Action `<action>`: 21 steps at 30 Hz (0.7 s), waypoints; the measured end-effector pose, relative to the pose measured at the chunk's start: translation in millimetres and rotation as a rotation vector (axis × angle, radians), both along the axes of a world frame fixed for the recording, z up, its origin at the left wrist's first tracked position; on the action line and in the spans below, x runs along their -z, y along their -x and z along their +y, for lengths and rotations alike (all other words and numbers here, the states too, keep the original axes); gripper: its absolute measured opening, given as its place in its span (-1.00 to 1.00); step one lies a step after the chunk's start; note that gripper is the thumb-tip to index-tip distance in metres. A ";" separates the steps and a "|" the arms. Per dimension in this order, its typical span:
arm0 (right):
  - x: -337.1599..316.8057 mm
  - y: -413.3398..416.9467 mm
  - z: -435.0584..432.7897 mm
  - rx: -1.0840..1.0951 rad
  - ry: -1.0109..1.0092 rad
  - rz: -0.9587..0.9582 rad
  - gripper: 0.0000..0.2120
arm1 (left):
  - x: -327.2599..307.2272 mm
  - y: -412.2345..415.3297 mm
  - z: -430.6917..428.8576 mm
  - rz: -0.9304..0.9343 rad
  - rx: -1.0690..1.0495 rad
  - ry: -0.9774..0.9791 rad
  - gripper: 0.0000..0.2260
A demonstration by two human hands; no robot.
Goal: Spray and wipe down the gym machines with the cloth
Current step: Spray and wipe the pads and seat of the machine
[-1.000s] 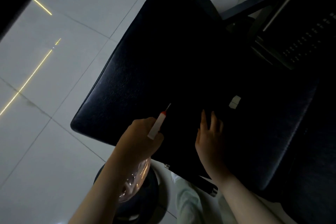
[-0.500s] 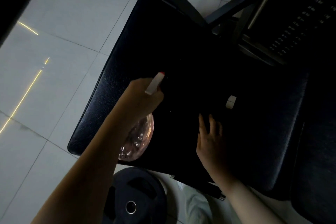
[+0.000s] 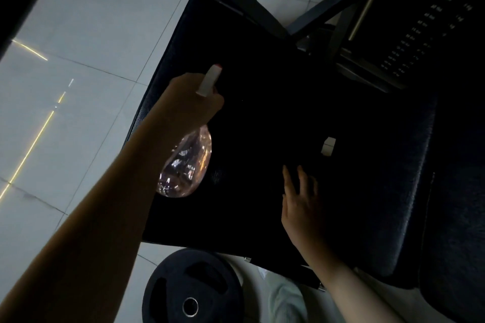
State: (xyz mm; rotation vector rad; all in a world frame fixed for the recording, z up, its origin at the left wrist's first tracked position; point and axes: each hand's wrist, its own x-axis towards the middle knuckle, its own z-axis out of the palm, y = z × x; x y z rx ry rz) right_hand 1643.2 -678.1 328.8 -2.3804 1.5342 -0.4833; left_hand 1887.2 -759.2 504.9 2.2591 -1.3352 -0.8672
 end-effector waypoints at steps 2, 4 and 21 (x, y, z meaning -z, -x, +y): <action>2.4 1.0 -0.1 0.008 -0.012 -0.001 -0.28 | -6.3 -3.8 10.7 -0.098 -0.005 0.053 -0.95; 3.7 2.3 -0.3 0.006 -0.043 -0.007 -0.29 | -5.6 -5.1 25.7 -0.114 -0.001 0.084 -0.94; -18.8 -61.9 -19.8 -0.029 -0.157 -0.193 -0.51 | -3.4 -3.3 84.4 -0.041 -0.164 0.422 -0.84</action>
